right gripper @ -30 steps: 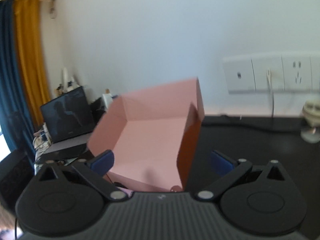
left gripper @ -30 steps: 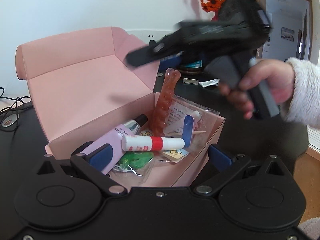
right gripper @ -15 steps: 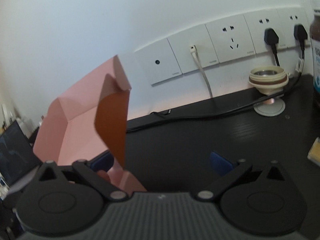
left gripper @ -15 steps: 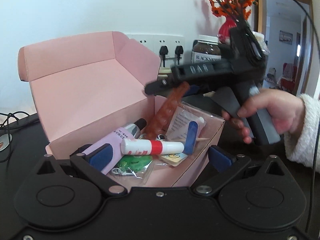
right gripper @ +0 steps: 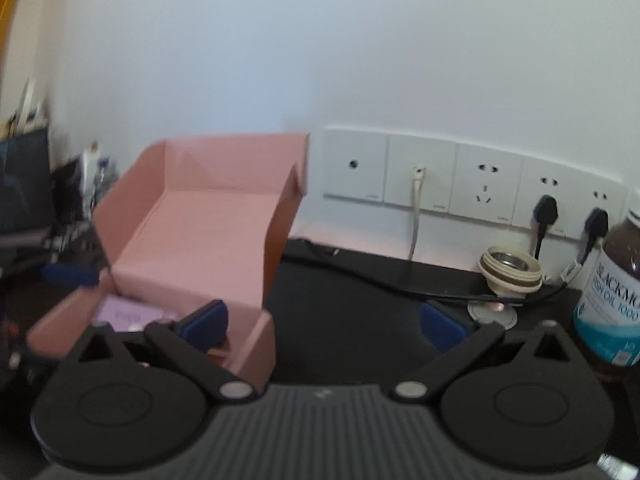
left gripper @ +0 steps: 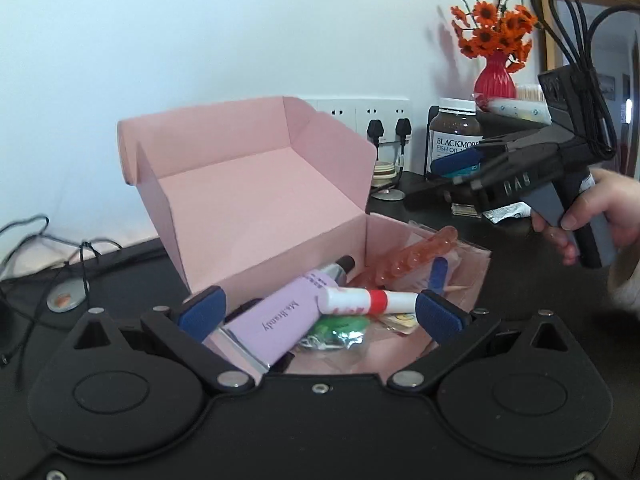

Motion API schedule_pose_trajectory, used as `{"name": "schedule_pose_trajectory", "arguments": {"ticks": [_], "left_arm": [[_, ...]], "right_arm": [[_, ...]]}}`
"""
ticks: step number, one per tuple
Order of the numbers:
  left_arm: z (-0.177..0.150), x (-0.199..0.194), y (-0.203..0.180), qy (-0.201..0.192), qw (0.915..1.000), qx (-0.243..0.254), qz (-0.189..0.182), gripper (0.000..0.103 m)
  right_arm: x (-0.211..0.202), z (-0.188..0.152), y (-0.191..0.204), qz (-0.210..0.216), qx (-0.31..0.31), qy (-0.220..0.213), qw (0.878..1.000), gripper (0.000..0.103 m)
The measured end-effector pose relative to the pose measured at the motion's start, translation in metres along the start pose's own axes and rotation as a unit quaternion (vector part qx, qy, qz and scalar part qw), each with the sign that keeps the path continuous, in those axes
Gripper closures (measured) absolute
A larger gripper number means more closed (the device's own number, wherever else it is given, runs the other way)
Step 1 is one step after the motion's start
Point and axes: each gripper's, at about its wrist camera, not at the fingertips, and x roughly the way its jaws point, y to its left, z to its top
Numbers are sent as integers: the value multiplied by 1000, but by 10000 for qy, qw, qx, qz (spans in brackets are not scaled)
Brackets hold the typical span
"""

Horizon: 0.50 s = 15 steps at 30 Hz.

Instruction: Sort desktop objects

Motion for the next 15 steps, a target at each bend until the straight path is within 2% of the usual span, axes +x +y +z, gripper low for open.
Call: {"name": "schedule_pose_trajectory", "arguments": {"ticks": [3,5,10,13,15], "left_arm": [[1,-4,-1,30,9999,100,108,0],[1,-6,-2,29,9998,120,166,0],[1,-3,2,59,9998,-32,-165,0],[1,-2,-1,42,9998,7,-213,0],[1,-2,-2,19,9998,33,-187,0]], "right_arm": [[0,-3,7,-157,-405,181,9989,1],[-1,-4,9,-32,-507,297,9983,1],[2,-9,29,343,-1053,598,9921,1],[6,-12,32,570,-978,693,9912,1],[10,-14,31,578,-824,779,9919,1]]}}
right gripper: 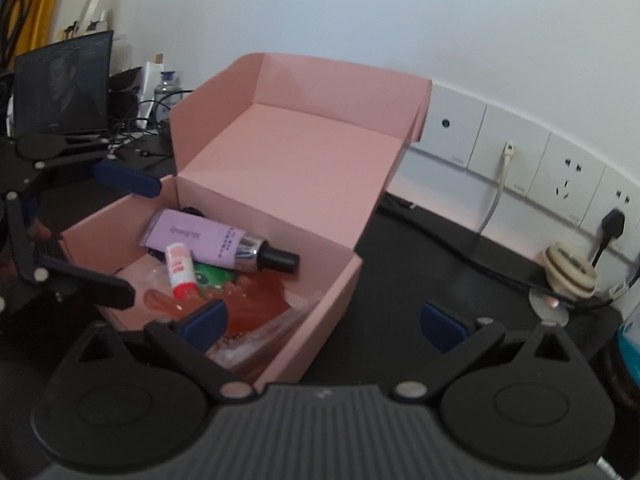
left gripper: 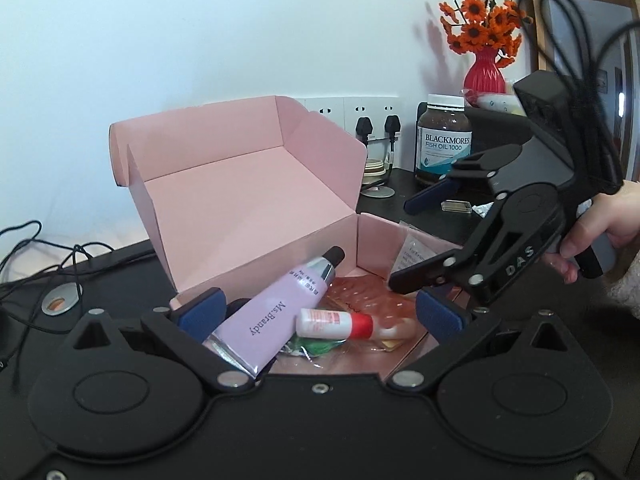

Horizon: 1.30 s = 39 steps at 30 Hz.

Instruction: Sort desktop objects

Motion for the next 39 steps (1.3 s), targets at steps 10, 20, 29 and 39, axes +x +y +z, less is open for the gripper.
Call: {"name": "schedule_pose_trajectory", "arguments": {"ticks": [10,20,29,39], "left_arm": [[0,-1,-1,-252,9994,-184,157,0],[9,-13,20,-284,9907,-939,940,0],[2,-4,24,-92,9854,-1161,1244,0],[2,6,14,155,9807,-1276,1475,0]], "right_arm": [[6,0,-16,76,836,122,9964,1],[2,-2,-37,113,2160,-271,9760,1],[7,-2,-20,336,2175,-405,9746,1],[19,-8,-33,391,2784,-35,9597,1]]}}
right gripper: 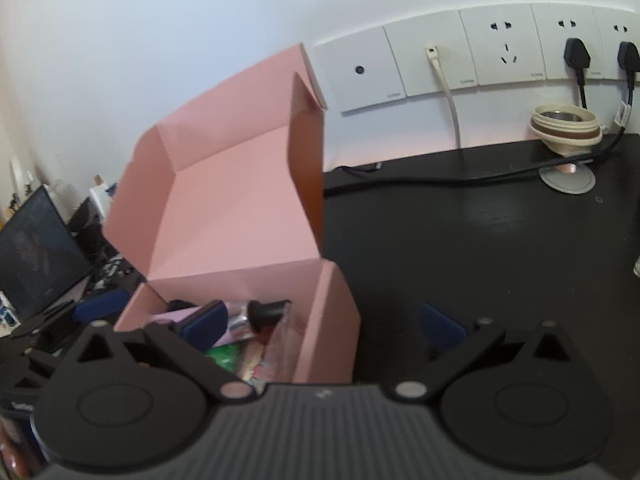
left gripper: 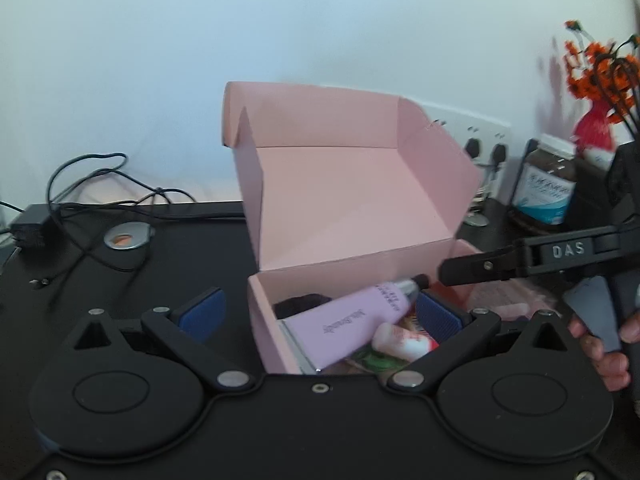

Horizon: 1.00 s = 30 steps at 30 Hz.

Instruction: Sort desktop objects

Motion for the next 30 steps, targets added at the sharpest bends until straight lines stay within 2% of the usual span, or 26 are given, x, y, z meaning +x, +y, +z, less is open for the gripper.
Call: {"name": "schedule_pose_trajectory", "arguments": {"ticks": [3,7,9,11,15,17,21,24,30], "left_arm": [[-1,-2,-8,-199,9977,242,598,0],[-1,3,-13,-123,9941,483,959,0],[-2,7,-12,15,9946,514,899,0],[-4,5,-11,-60,9950,579,806,0],[-4,0,-10,-301,9924,608,1030,0],[-3,4,-10,-185,9923,595,1066,0],[-5,12,-10,119,9942,615,878,0],[-8,13,-11,164,9941,628,874,0],[-7,14,-3,316,9965,251,738,0]], "right_arm": [[4,-3,0,-73,-44,57,9999,1],[10,-8,3,-111,-76,167,9998,1],[10,-9,6,-93,-107,199,9997,1],[10,-11,9,-39,-110,226,9997,1],[10,-13,14,36,-133,266,9996,1],[11,-15,17,7,-194,265,9995,1],[11,-18,22,-109,-358,237,9990,1],[12,-18,22,-164,-383,209,9989,1],[11,-20,21,-334,-456,145,9983,1]]}}
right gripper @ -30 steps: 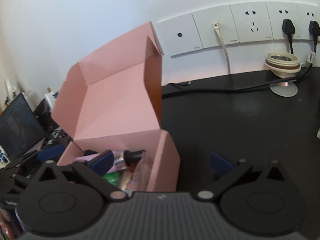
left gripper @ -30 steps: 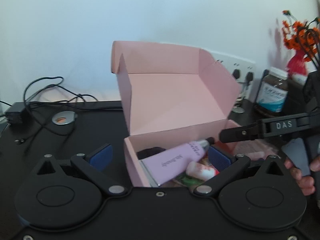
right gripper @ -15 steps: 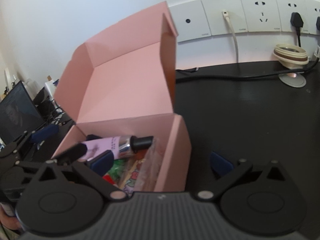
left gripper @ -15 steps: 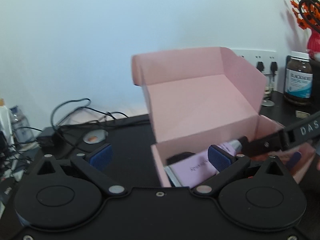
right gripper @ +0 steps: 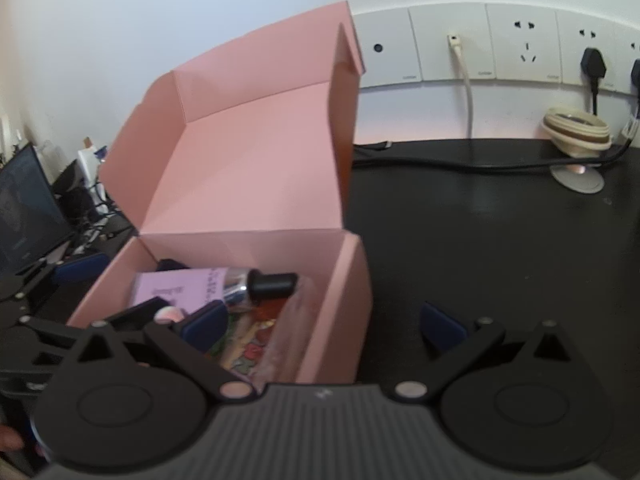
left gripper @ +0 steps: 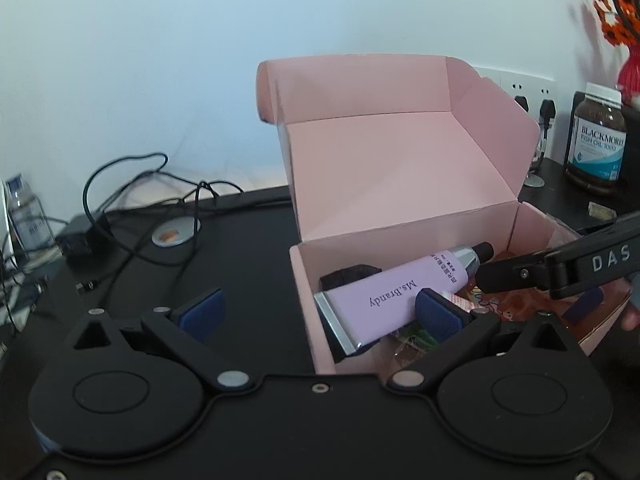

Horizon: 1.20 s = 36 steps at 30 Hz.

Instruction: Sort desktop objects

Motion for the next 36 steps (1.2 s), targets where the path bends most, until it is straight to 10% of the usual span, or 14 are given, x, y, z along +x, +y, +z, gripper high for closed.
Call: {"name": "schedule_pose_trajectory", "arguments": {"ticks": [20,36], "left_arm": [[0,0,-7,-185,9992,276,213,0],[1,8,8,76,9977,-79,-672,0]], "right_arm": [[-5,2,-5,-72,190,-386,9990,1],[-67,-28,-19,-867,889,-426,9913,1]]}}
